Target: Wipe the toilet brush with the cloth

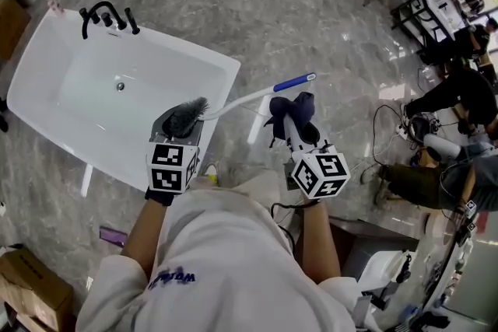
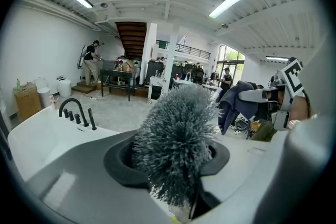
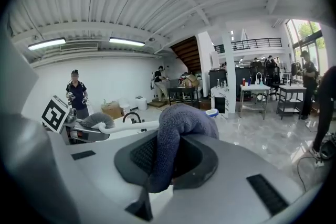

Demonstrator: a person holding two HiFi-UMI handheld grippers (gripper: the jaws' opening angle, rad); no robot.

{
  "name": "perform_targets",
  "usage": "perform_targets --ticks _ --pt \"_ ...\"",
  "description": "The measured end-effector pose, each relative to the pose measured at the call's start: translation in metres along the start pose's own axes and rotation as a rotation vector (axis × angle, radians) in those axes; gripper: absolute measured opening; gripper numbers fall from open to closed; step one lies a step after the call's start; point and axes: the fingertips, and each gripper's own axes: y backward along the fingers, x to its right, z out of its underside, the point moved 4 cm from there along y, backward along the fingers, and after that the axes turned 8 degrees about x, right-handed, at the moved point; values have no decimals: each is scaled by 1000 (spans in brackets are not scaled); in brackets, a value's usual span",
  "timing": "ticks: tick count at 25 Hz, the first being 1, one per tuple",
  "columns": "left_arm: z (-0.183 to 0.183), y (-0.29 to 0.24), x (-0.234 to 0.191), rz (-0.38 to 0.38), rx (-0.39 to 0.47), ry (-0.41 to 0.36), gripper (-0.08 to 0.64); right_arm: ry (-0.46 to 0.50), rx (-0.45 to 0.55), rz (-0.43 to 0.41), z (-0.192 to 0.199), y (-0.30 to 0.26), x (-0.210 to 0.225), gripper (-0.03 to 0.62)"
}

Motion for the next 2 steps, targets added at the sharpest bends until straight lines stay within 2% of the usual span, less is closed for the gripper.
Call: perform_targets --ticks 2 --pt "-1 -3 4 10 3 -3 190 3 2 5 0 2 3 52"
